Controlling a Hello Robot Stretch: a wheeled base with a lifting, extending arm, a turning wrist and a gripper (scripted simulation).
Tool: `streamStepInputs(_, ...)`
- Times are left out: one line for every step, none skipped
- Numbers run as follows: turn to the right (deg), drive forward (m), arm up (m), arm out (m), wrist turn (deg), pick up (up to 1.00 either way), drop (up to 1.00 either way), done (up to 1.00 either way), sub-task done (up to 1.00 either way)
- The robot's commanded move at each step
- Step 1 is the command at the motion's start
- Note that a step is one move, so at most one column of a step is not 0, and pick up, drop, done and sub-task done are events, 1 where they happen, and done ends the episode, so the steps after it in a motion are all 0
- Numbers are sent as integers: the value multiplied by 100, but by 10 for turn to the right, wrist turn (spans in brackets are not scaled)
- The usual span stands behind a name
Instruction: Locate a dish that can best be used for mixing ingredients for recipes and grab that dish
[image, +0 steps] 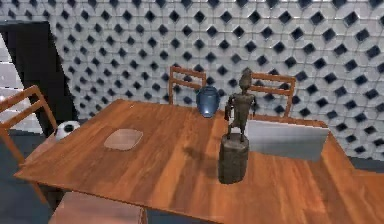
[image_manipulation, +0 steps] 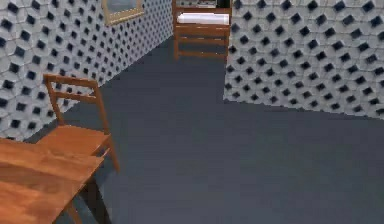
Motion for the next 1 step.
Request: streamStepInputs(0,20,0,0,0,0,0,0,0)
